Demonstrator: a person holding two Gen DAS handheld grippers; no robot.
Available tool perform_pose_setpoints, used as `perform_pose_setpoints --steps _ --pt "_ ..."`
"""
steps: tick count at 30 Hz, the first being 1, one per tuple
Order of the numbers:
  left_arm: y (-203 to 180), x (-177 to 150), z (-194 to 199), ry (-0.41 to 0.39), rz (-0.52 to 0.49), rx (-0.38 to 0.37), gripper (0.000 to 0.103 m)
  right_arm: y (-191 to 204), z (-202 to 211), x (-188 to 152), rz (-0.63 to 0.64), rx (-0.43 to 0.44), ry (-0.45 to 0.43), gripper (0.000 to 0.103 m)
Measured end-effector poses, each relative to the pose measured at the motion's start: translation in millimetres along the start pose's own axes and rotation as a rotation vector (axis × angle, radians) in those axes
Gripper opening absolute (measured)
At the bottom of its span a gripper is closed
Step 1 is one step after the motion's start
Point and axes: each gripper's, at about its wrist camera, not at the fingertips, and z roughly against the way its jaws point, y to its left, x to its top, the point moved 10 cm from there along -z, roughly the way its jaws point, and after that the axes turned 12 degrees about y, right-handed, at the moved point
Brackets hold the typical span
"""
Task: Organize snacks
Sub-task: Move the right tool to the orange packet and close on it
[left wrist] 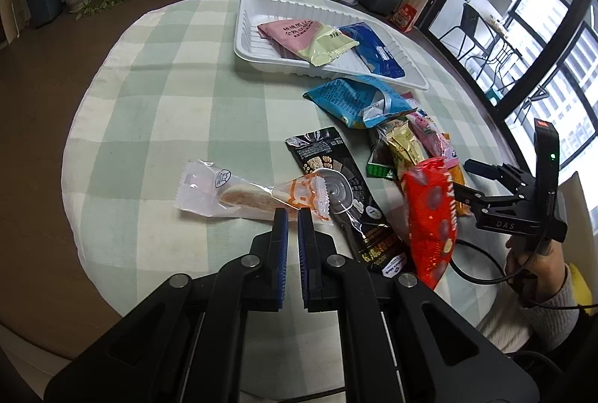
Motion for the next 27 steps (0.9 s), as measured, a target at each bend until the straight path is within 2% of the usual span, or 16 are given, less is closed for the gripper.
perform_pose_setpoints --steps 4,10,12,15,20,27 --pt "-3.4 0.9 -4.9 0.013 -0.064 0.033 0.004 2.5 -3.9 -0.3 0.023 -0.025 0.006 0.09" --pt "-13.0 -1.0 -20.9 0.072 -0.242 0.121 0.004 3.3 -4.9 -0.1 0.04 -0.028 0.005 0.092" --pt "-17.4 -1.7 -23.8 0.084 -0.278 0.127 0.005 3.3 -4.7 -0.4 0.044 -0.029 0.004 0.091" --pt "-27.6 -2.6 -23.7 0.088 -0.287 0.084 0.004 5.0 -3.3 0.4 0.056 -0.028 -0.001 0.088" --pt "-53.2 -6.1 -20.0 0.083 -0.29 0.004 0.005 9.7 2.0 0.0 0.083 -0.02 -0.02 0.066" --pt "-82.8 -11.3 -16.1 0.089 -0.254 -0.122 0.005 6.4 7.0 -1.5 0.078 0.007 -0.032 0.048"
